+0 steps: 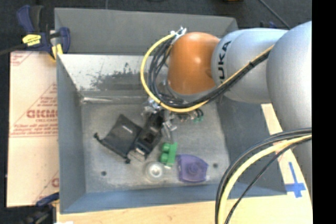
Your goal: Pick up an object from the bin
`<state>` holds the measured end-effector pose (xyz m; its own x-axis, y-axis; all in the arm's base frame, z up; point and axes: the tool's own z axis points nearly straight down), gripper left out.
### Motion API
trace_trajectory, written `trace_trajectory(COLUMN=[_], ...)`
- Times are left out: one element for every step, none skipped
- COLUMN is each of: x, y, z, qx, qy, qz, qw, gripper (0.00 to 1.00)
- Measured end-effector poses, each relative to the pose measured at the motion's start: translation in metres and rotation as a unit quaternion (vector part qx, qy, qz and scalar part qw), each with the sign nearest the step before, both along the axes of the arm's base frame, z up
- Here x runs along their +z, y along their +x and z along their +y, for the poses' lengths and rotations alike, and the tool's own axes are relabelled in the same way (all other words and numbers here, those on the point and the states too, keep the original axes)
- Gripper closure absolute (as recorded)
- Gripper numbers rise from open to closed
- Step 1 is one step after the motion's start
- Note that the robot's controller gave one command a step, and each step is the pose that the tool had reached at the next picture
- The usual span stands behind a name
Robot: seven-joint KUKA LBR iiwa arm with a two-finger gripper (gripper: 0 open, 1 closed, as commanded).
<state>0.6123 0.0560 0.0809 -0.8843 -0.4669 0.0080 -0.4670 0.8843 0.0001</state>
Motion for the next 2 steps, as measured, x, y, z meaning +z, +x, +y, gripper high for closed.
trace_trajectory(x=[0.003,0.017], y=[-0.001,-0.002], z=[0.000,0.001], qx=[0.000,-0.001], qy=[0.000,0.003], qz=[0.0000,-0.0036], qw=[1.0000,1.0000], gripper=[1.00,1.00])
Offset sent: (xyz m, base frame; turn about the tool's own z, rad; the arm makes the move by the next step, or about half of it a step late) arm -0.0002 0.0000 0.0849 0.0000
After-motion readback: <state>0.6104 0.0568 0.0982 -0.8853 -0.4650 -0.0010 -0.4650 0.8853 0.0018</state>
